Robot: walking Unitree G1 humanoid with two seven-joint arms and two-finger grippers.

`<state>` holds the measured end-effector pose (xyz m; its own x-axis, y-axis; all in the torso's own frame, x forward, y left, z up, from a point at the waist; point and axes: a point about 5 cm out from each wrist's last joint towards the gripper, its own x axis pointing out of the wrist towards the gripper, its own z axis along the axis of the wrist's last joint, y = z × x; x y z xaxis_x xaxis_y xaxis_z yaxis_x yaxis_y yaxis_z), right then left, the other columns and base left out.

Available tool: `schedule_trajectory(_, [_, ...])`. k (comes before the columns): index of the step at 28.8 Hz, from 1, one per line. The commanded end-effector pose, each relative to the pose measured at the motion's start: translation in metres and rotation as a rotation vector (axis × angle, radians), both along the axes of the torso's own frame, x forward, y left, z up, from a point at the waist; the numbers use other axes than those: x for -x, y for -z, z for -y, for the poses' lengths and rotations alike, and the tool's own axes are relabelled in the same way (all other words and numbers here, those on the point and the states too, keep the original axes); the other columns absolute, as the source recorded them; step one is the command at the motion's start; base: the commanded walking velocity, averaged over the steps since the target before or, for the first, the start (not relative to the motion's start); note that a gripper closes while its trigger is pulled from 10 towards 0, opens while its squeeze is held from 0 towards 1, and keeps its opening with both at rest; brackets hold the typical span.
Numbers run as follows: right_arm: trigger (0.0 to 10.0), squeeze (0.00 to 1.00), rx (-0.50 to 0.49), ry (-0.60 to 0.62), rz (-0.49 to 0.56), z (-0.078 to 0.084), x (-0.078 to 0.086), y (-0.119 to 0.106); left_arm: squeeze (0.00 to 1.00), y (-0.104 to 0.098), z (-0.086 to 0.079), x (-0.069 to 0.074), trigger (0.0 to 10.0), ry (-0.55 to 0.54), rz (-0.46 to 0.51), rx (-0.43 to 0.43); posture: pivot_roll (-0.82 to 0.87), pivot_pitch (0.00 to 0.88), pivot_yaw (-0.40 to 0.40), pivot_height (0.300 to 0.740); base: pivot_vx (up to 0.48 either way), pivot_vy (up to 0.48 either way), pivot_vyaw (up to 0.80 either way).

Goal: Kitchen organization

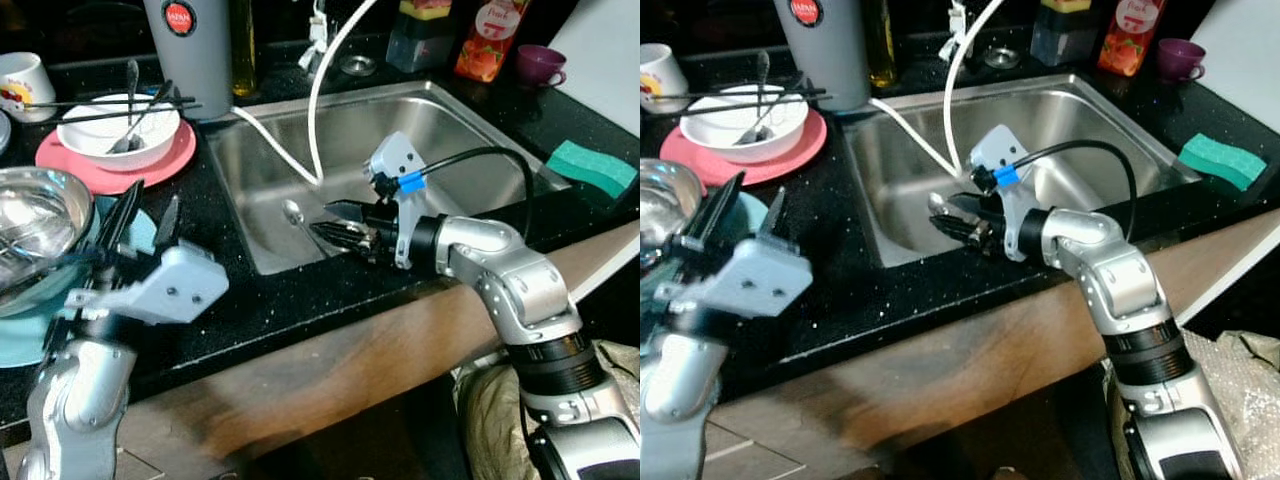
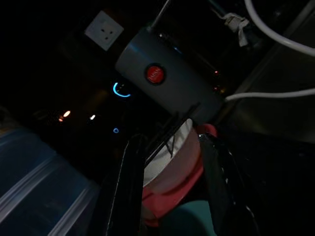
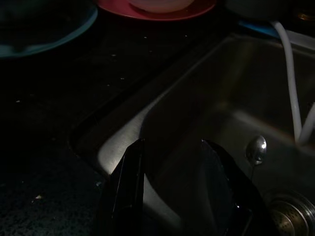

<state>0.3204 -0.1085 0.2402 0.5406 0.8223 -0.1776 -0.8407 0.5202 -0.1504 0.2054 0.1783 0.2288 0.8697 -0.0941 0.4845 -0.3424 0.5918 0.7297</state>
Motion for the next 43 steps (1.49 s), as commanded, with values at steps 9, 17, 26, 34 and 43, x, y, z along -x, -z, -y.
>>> schedule_trajectory(9, [10.0,0.0,0.002,-0.016,0.0,0.0,0.003,0.001,0.05,0.013,-0.021,0.044,10.0,-0.199,0.026,0.086,0.05,0.101,-0.065,0.74,0.0,0.0,0.0])
schedule_trajectory(17, [10.0,0.0,0.003,-0.025,-0.003,-0.003,0.002,0.002,1.0,0.017,-0.02,0.061,10.0,-0.206,0.05,0.128,0.06,0.111,-0.075,0.74,0.0,0.0,0.0])
schedule_trajectory(26, [10.0,0.0,0.008,-0.025,-0.001,-0.002,0.001,0.002,0.0,0.022,-0.018,0.063,10.0,-0.202,0.045,0.104,0.05,0.11,-0.073,0.74,0.0,0.0,0.0])
schedule_trajectory(34, [10.0,0.0,0.011,-0.023,-0.001,-0.001,0.001,0.002,0.0,0.017,-0.028,0.057,10.0,-0.229,0.071,0.107,0.05,0.109,-0.075,0.74,0.0,0.0,0.0])
schedule_trajectory(43, [10.0,0.0,0.012,-0.025,0.001,-0.001,0.0,0.002,0.0,0.018,-0.032,0.058,10.0,-0.26,0.064,0.131,0.05,0.107,-0.078,0.74,0.0,0.0,0.0])
